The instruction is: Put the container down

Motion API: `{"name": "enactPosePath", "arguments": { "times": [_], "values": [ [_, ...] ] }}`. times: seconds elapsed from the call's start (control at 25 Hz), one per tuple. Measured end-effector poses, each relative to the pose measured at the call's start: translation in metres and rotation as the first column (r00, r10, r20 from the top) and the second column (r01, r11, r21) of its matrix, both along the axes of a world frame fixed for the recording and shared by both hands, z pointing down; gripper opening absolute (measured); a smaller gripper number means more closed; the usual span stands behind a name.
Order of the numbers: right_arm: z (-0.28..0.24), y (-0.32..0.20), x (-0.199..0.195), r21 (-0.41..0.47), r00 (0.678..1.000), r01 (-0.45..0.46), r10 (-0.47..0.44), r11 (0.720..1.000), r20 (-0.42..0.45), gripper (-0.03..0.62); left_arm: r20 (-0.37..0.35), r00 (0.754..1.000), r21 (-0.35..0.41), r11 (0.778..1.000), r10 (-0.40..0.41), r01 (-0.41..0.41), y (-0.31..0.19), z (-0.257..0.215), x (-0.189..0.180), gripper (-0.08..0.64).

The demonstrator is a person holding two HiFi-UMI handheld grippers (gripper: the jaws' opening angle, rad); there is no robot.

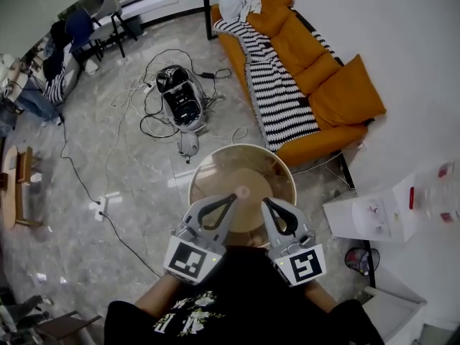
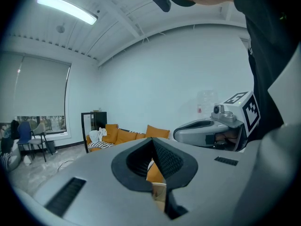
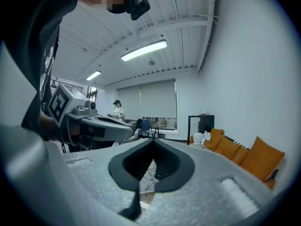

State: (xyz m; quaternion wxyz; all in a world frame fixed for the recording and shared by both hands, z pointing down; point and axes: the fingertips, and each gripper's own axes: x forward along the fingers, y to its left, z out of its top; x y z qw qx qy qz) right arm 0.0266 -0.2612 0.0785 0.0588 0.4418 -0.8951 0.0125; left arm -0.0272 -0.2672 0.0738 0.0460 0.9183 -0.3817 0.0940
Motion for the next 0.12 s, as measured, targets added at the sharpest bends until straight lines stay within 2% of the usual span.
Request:
{"name": "enactPosePath", "arguments": {
  "times": [0.12],
  "values": [
    [0.001, -0.002, 0.0095, 0.023, 1.0, -0.014, 0.014, 1.0, 0.004, -0.006, -0.017, 1.0, -0.004, 1.0, -0.012, 0.012, -0.0005, 0.0012, 0.0009, 0.014]
  ]
}}
